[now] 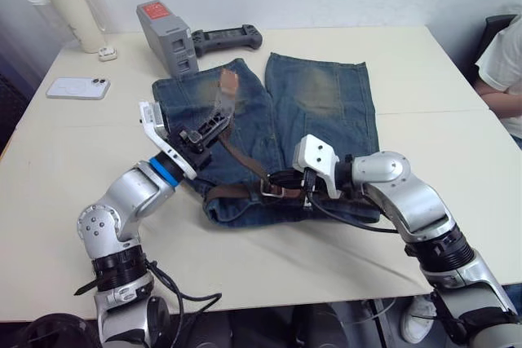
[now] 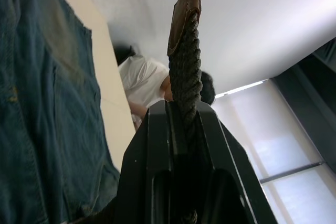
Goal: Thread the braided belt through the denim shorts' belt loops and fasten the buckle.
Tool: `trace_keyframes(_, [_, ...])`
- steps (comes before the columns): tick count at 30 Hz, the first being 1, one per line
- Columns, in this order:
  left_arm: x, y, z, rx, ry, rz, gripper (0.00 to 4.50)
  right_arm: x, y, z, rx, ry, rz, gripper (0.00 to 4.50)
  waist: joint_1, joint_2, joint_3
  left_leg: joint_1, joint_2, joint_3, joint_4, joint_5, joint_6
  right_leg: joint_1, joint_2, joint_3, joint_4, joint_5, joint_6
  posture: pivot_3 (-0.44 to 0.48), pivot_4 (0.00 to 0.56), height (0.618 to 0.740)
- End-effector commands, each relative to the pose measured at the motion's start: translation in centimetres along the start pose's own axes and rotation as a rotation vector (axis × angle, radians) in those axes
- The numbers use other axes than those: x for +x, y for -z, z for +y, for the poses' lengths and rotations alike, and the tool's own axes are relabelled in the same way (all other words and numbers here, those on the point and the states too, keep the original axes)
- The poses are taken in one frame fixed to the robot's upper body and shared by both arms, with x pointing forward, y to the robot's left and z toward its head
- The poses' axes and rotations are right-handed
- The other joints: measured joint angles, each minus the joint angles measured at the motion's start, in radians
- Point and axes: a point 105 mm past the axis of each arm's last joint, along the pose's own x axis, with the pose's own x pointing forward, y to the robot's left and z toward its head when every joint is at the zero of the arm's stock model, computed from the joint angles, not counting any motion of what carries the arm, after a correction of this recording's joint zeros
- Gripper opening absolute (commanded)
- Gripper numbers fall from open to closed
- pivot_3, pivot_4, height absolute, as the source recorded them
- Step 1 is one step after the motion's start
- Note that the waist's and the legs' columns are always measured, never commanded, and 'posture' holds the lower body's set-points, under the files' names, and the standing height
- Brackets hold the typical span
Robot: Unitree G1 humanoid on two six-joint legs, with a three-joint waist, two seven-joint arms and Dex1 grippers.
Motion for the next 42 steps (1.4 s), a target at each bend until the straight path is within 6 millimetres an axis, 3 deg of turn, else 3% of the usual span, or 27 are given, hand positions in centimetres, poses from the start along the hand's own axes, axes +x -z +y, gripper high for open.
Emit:
trace_keyframes(1, [-0.2, -0.4, -1.2, 0.029, 0.047, -0.015, 0.00, 0.3, -0.4, 0.5, 0.003, -0.024, -0.027, 0.07, 0.000, 0.000, 0.000, 0.000, 0.000, 0.000, 0.000, 0.000, 0.000, 0.000, 0.000, 0.000, 0.000, 0.000, 0.000, 0.000, 0.150, 0.664])
trace_keyframes(11, [-3.4, -2.9, 1.5, -0.005, -0.021, -0.150, 0.00, 0.5, 0.8, 0.1, 0.028, -0.002, -0.014, 0.07, -0.002, 0.000, 0.000, 0.000, 0.000, 0.000, -0.001, 0.000, 0.000, 0.000, 0.000, 0.000, -0.001, 0.000, 0.000, 0.000, 0.150, 0.664])
trace_keyframes(19, [-4.2, -1.9, 3.0, -0.013, -0.068, -0.128, 0.00, 0.1, -0.2, -0.5, 0.023, 0.008, -0.045, 0.07, -0.002, 0.000, 0.000, 0.000, 0.000, 0.000, -0.001, 0.000, 0.000, 0.000, 0.000, 0.000, -0.001, 0.000, 0.000, 0.000, 0.150, 0.664])
trace_keyframes(25, [-4.3, -1.5, 3.3, -0.010, -0.075, -0.119, 0.00, 0.1, -2.9, 0.1, 0.025, -0.056, -0.124, 0.07, -0.002, 0.000, 0.000, 0.000, 0.000, 0.000, -0.001, 0.000, 0.000, 0.000, 0.000, 0.000, -0.001, 0.000, 0.000, 0.000, 0.150, 0.664])
trace_keyframes(36, [-4.7, -1.9, 3.4, 0.014, -0.090, -0.122, 0.00, 1.9, -0.3, 0.7, 0.061, -0.098, -0.064, 0.07, -0.002, 0.000, 0.000, 0.000, 0.000, 0.001, -0.001, 0.000, 0.000, 0.000, 0.000, 0.000, -0.002, 0.000, 0.000, 0.000, 0.150, 0.664])
trace_keyframes(42, [-5.3, -1.9, 3.9, 0.032, -0.120, -0.112, 0.00, 1.4, -2.1, -0.4, 0.104, -0.073, -0.174, 0.07, -0.005, 0.000, 0.000, 0.000, 0.001, 0.001, -0.002, 0.000, -0.001, -0.001, 0.000, 0.000, -0.001, 0.000, 0.000, 0.000, 0.150, 0.664])
